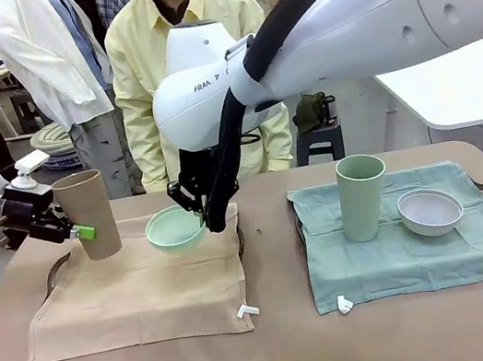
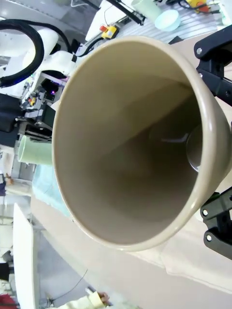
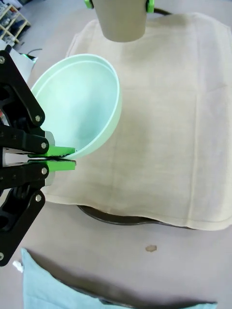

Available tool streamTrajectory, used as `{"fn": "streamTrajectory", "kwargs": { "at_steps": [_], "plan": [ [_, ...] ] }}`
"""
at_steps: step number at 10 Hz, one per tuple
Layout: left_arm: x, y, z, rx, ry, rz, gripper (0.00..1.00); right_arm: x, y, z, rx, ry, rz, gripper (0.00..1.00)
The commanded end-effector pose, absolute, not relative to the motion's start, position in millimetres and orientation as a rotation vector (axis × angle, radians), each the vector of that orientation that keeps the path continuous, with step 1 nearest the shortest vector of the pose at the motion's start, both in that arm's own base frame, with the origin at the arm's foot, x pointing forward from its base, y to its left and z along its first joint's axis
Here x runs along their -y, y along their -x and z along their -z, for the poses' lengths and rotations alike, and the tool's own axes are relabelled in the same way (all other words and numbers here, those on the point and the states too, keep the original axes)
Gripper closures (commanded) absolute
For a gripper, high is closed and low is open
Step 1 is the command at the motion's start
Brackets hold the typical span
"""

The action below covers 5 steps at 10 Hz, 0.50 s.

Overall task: Set up a tray with a mat and arrange the tableware.
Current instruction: Place the Picnic Bowl and Reusable plastic cup back onto the Handle tray in front of the human's position.

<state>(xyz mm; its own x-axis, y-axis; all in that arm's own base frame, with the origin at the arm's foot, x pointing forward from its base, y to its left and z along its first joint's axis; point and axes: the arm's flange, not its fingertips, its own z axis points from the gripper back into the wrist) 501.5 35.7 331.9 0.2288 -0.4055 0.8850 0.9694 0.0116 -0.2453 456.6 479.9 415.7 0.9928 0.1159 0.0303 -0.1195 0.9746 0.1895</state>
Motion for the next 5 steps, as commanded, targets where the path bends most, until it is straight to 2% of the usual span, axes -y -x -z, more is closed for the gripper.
{"fn": "streamTrajectory", "kwargs": {
  "at_steps": [1,5],
  "plan": [
    [-33.8,-499.0,-325.7,0.704,1.066,1.325,0.16,-487.2,-462.5,-404.3,0.024,-0.165,-0.153,0.96],
    [-29.2,-494.0,-297.4,0.759,1.036,1.575,0.16,-493.4,-474.5,-379.7,0.008,-0.15,-0.166,0.96]
  ]
}}
